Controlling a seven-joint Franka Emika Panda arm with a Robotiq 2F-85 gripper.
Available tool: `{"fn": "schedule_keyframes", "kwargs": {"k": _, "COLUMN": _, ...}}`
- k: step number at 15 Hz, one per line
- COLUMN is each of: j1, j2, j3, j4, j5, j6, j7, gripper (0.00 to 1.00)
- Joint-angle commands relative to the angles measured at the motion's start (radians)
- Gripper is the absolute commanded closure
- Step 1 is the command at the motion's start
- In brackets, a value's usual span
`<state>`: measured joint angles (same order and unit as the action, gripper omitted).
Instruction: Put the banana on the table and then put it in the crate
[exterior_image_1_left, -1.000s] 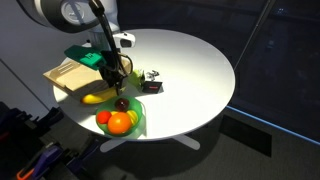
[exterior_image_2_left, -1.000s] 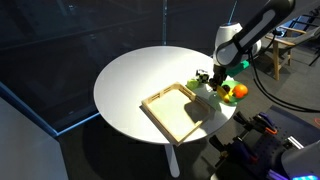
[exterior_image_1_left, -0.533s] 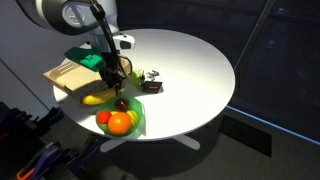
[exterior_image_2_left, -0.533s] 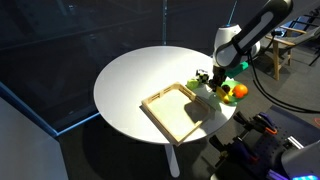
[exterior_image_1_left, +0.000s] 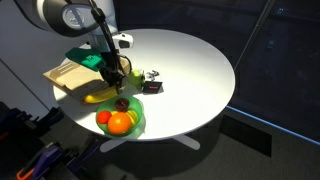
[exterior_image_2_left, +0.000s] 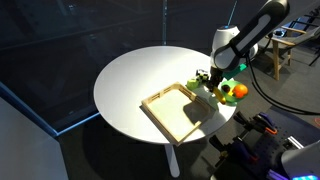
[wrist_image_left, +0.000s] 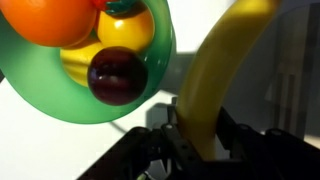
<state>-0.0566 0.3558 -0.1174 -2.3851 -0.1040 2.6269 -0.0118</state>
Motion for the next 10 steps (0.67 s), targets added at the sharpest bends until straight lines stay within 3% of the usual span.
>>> {"fn": "schedule_keyframes", "kwargs": {"k": 1, "j1": 0.006, "j2": 0.021, "j3": 0.004, "j4": 0.012, "j5": -0.002, "j6": 0.033, "j7": 0.023, "gripper": 0.84}}
{"fn": "schedule_keyframes", "kwargs": {"k": 7, "j1": 0.015, "j2": 0.055, "j3": -0.001, "j4": 0.016, "j5": -0.009, "j6": 0.077, "j7": 0.028, "gripper": 0.84}}
{"fn": "schedule_keyframes", "kwargs": {"k": 8, "j1": 0.017, "j2": 0.058, "j3": -0.003, "j4": 0.017, "j5": -0.01, "j6": 0.079, "j7": 0.031, "gripper": 0.34}}
{"fn": "schedule_keyframes", "kwargs": {"k": 9, "j1": 0.019, "j2": 0.06, "j3": -0.005, "j4": 0.018, "j5": -0.011, "j6": 0.081, "j7": 0.034, "gripper": 0.33}}
{"fn": "schedule_keyframes", "kwargs": {"k": 10, "j1": 0.019, "j2": 0.062, "j3": -0.006, "j4": 0.02, "j5": -0.012, "j6": 0.082, "j7": 0.035, "gripper": 0.26}}
